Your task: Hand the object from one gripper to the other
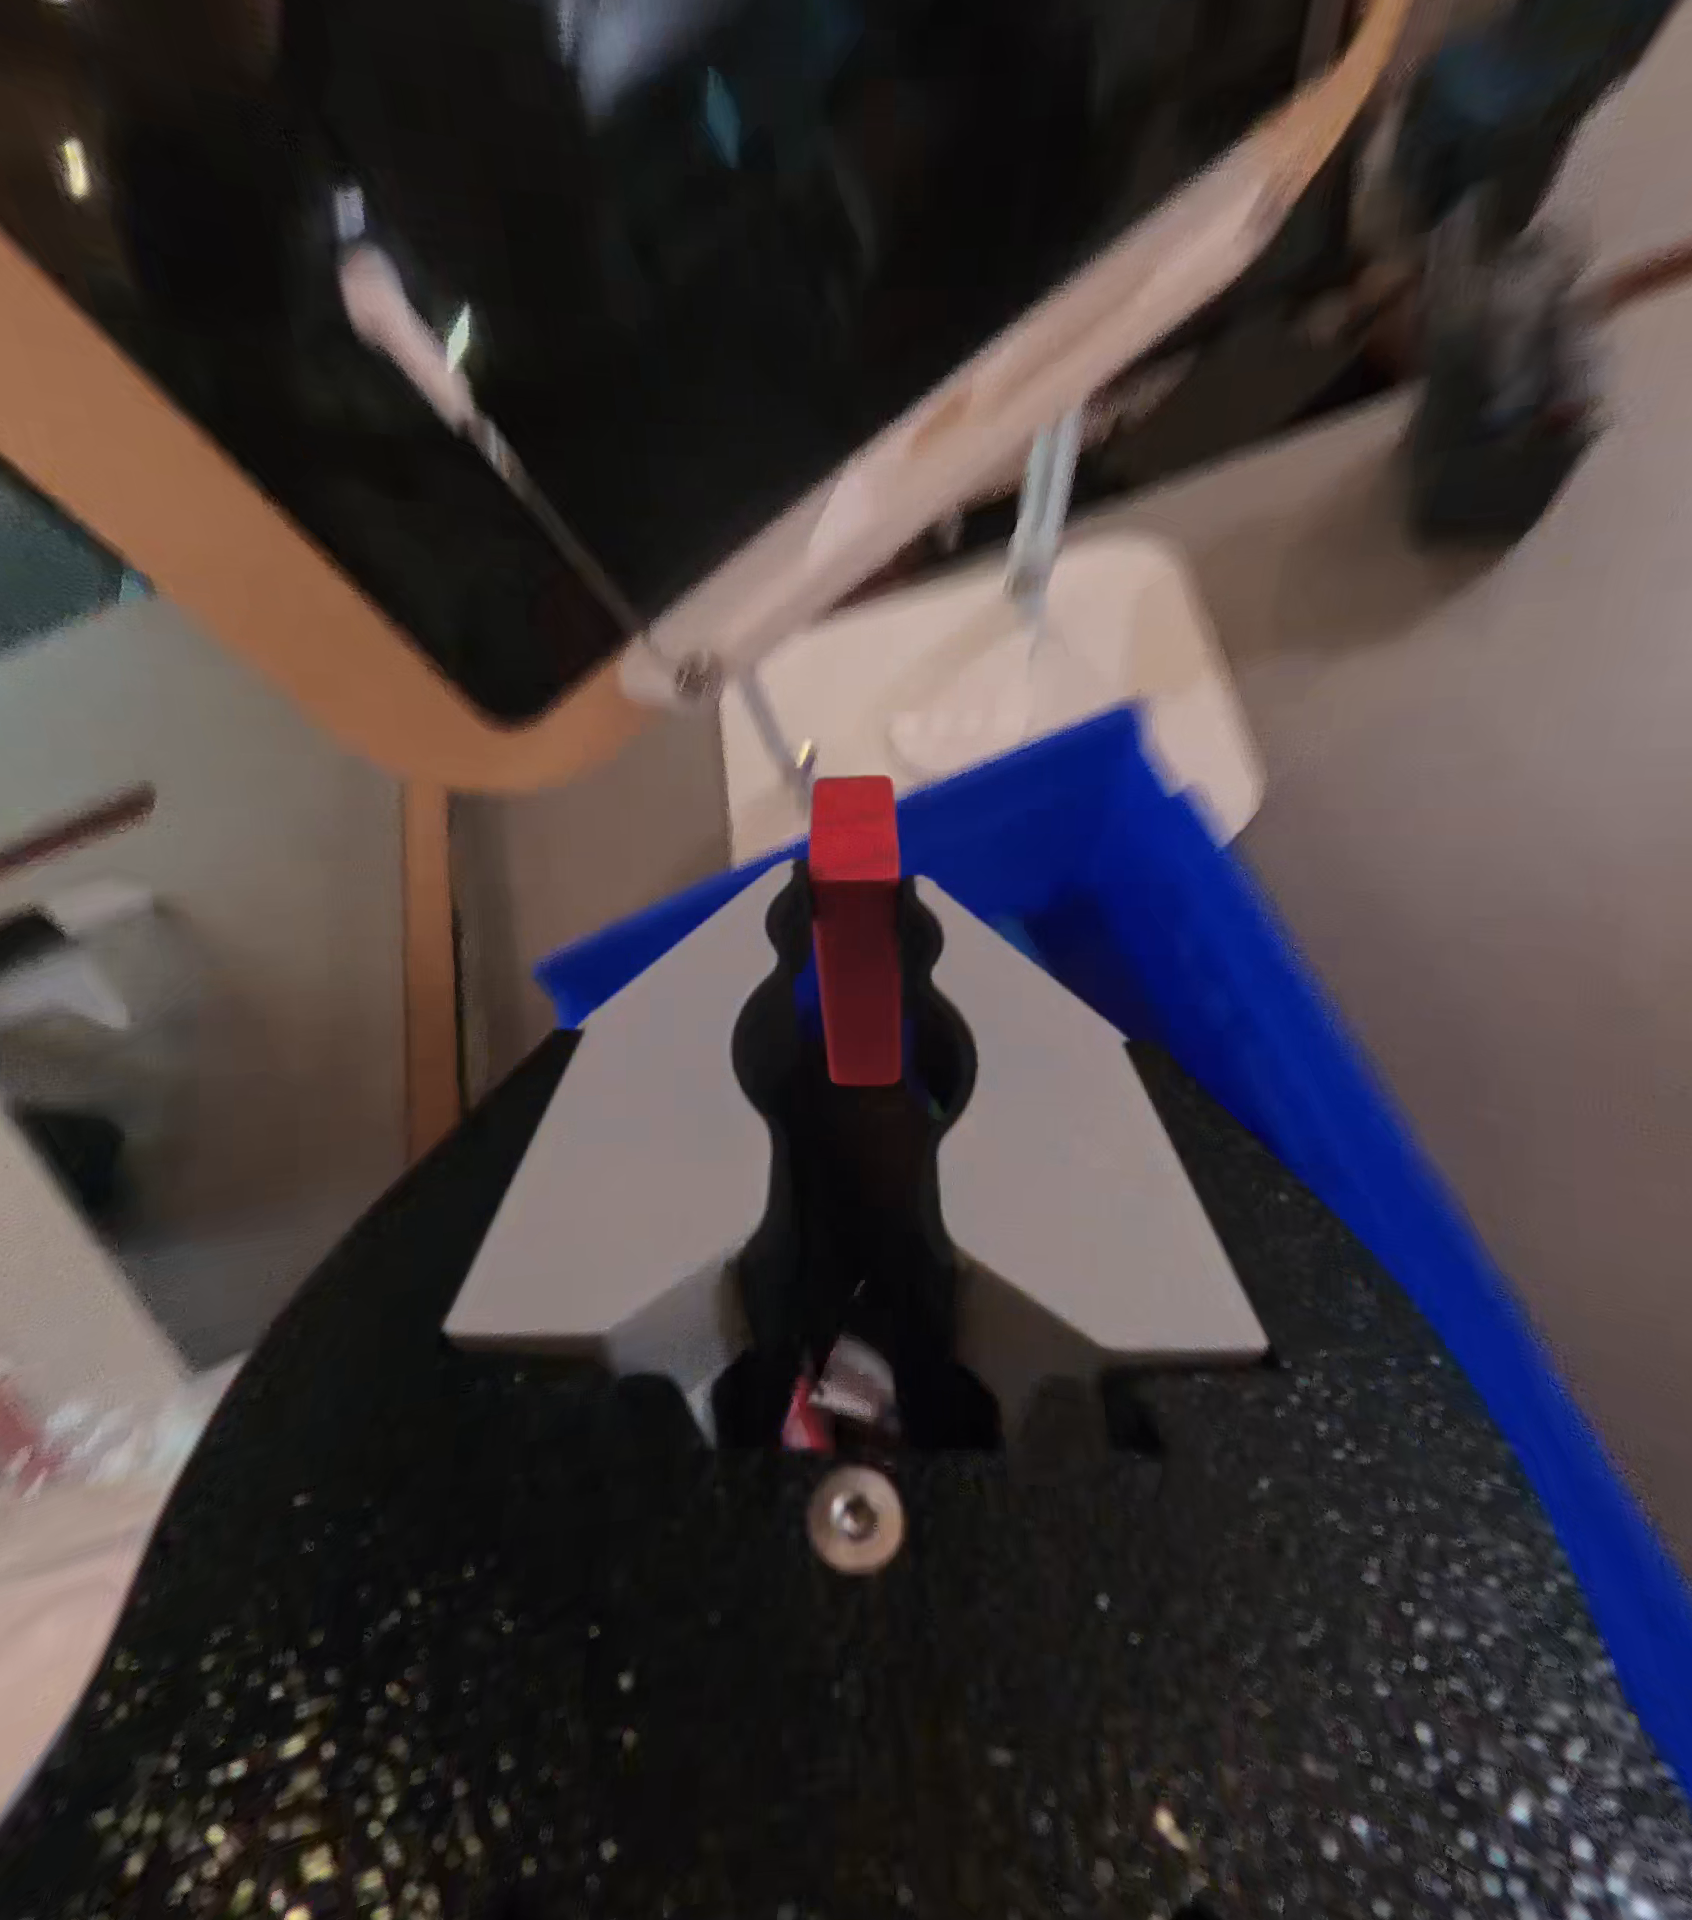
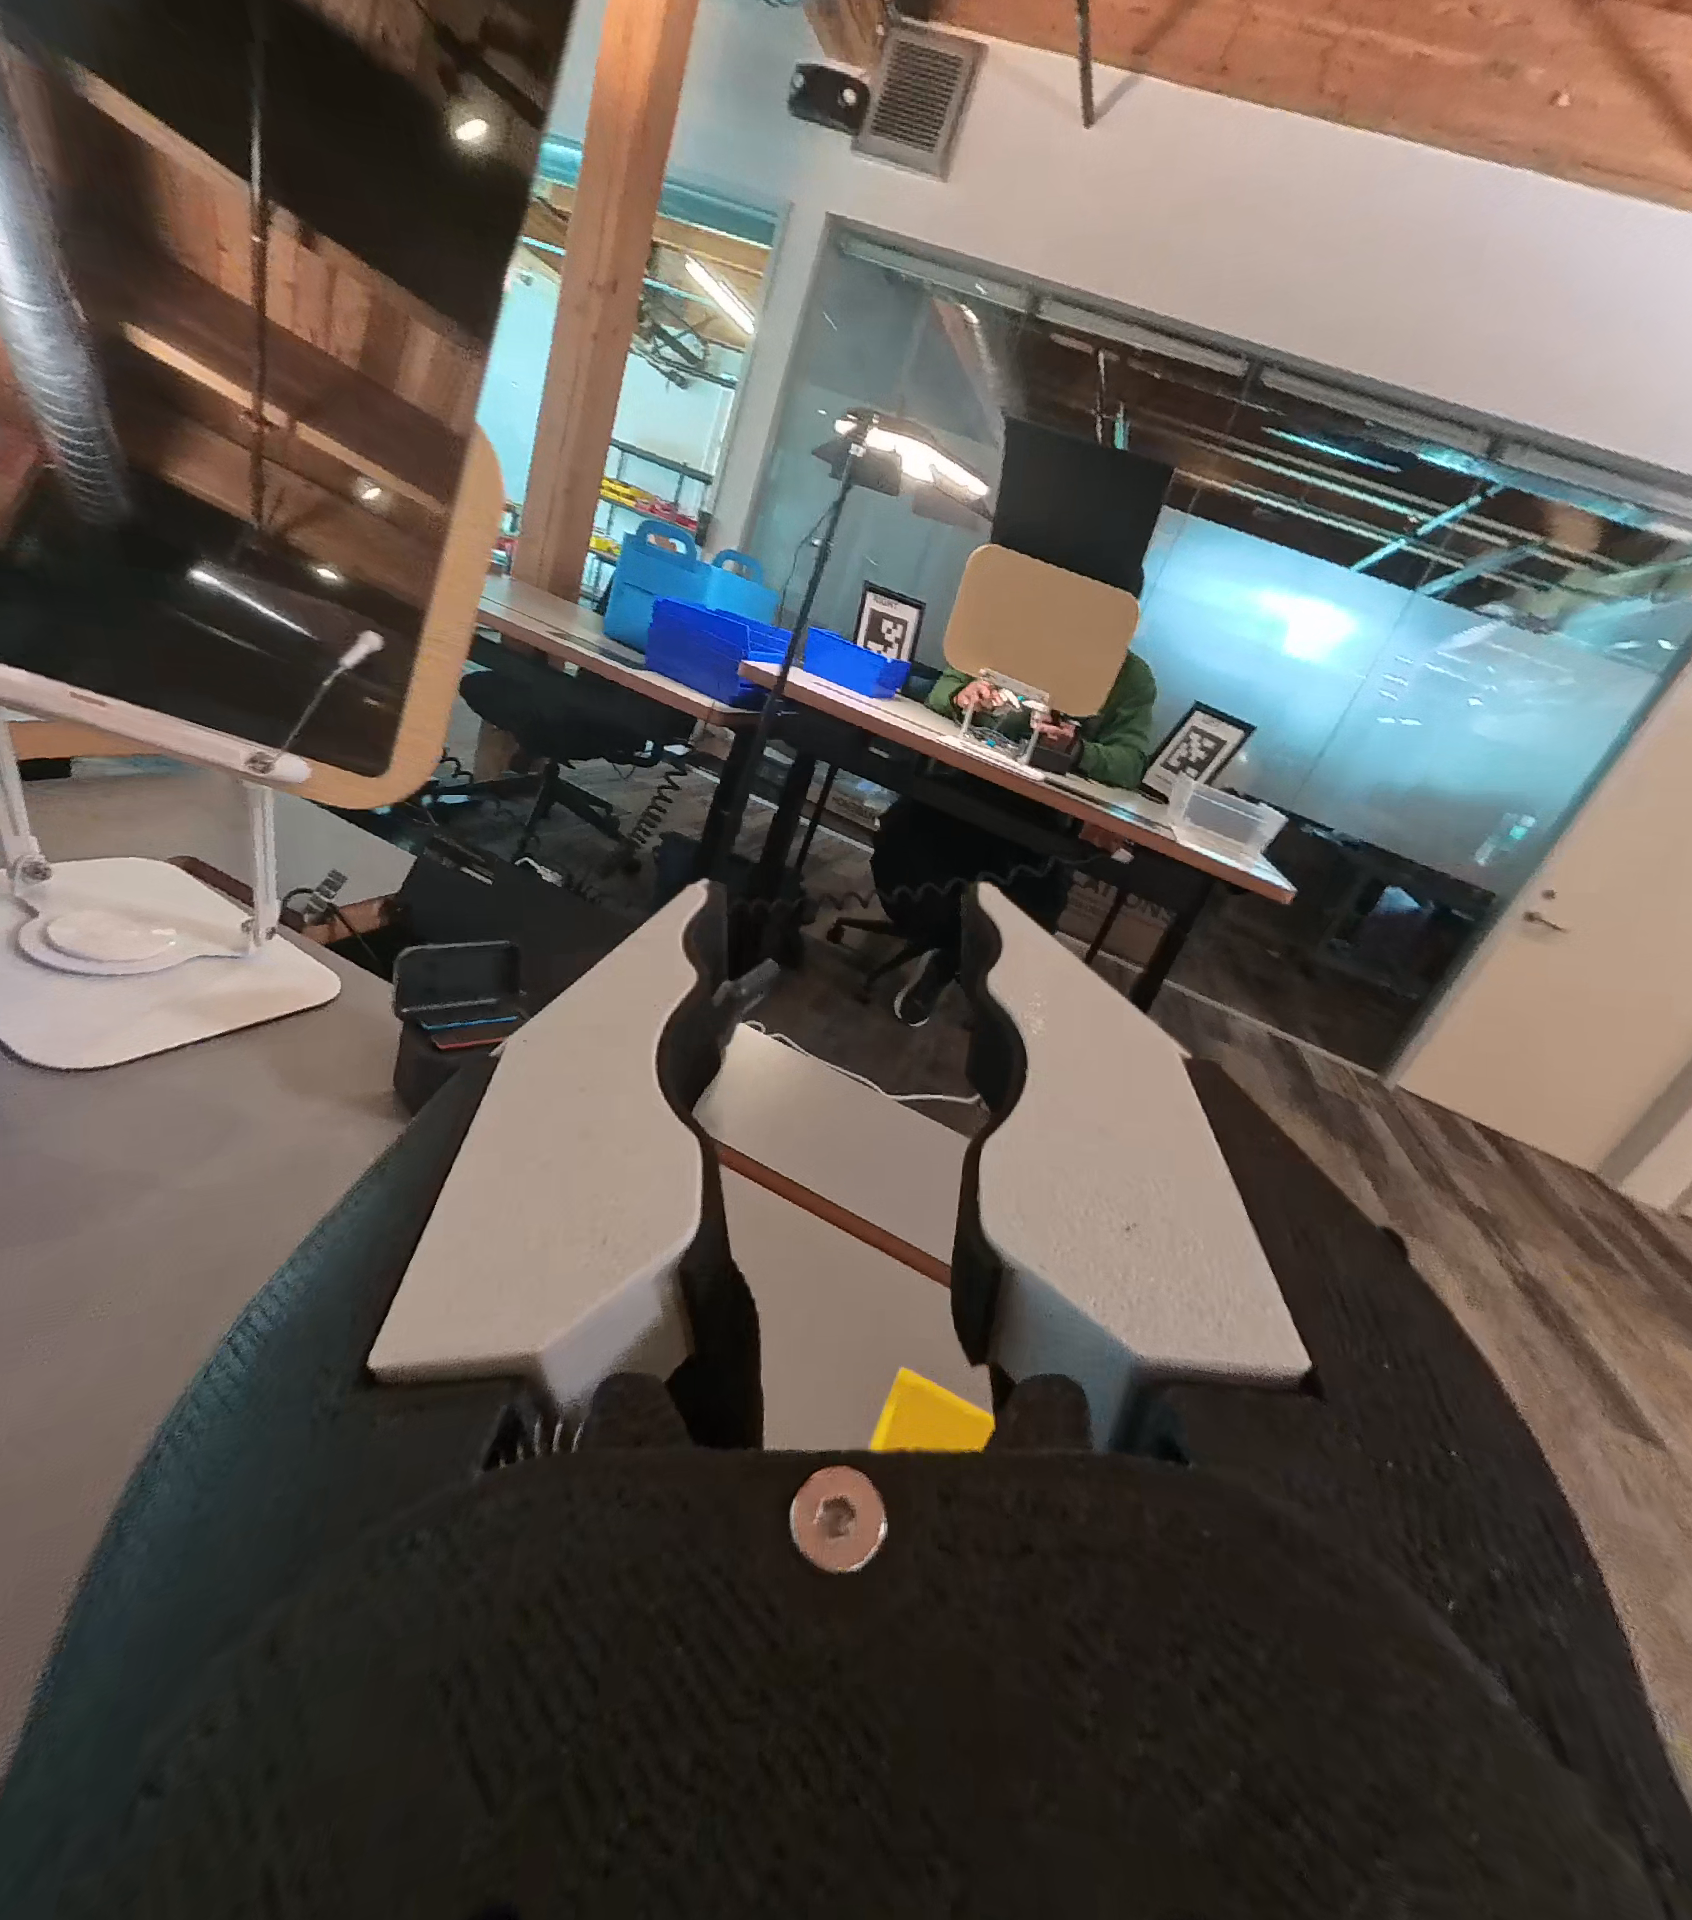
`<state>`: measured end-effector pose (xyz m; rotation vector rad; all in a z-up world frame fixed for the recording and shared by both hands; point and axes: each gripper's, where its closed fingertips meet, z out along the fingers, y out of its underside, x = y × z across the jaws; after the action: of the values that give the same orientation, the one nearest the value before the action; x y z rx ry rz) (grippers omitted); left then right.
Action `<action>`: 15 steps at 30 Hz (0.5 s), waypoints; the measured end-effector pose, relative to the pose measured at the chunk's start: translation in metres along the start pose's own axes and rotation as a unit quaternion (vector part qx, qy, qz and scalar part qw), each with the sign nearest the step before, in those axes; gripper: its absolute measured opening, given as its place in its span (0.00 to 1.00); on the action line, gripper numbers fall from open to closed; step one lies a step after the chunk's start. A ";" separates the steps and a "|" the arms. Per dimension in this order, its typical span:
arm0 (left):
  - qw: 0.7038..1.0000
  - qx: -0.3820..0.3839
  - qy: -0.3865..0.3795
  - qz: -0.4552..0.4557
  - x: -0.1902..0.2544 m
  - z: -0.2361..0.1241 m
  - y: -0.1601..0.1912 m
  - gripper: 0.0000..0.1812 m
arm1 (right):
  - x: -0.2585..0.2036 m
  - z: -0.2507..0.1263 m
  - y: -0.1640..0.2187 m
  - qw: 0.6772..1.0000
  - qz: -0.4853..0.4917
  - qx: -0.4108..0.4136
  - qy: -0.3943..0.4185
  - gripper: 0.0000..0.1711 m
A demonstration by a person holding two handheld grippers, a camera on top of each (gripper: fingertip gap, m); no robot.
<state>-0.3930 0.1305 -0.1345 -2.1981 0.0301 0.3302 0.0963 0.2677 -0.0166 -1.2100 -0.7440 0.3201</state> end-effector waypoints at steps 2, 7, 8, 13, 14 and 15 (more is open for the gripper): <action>0.992 0.101 0.074 -0.016 0.033 -0.027 -0.035 0.08 | -0.018 0.004 -0.005 0.999 -0.018 0.014 -0.034 0.26; 0.879 0.265 0.391 -0.064 0.156 -0.111 -0.091 0.08 | -0.113 -0.002 -0.024 0.967 -0.035 0.063 -0.246 0.27; 0.857 0.289 0.423 -0.046 0.176 -0.123 -0.094 0.07 | -0.133 -0.005 -0.029 0.952 0.008 0.062 -0.301 0.28; 0.779 0.377 0.495 0.076 0.263 -0.157 -0.091 0.08 | -0.213 -0.022 -0.038 0.862 0.126 0.028 -0.491 0.28; 0.765 0.390 0.503 0.094 0.276 -0.161 -0.088 0.08 | -0.223 -0.022 -0.033 0.858 0.111 0.017 -0.501 0.28; 0.760 0.397 0.503 0.105 0.286 -0.162 -0.088 0.08 | -0.232 -0.022 -0.028 0.856 0.094 0.009 -0.507 0.28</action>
<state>-0.0688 0.0831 -0.0439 -1.2706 0.8524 -0.6843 -0.0617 0.1044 -0.0748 -1.0451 -1.5193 1.1803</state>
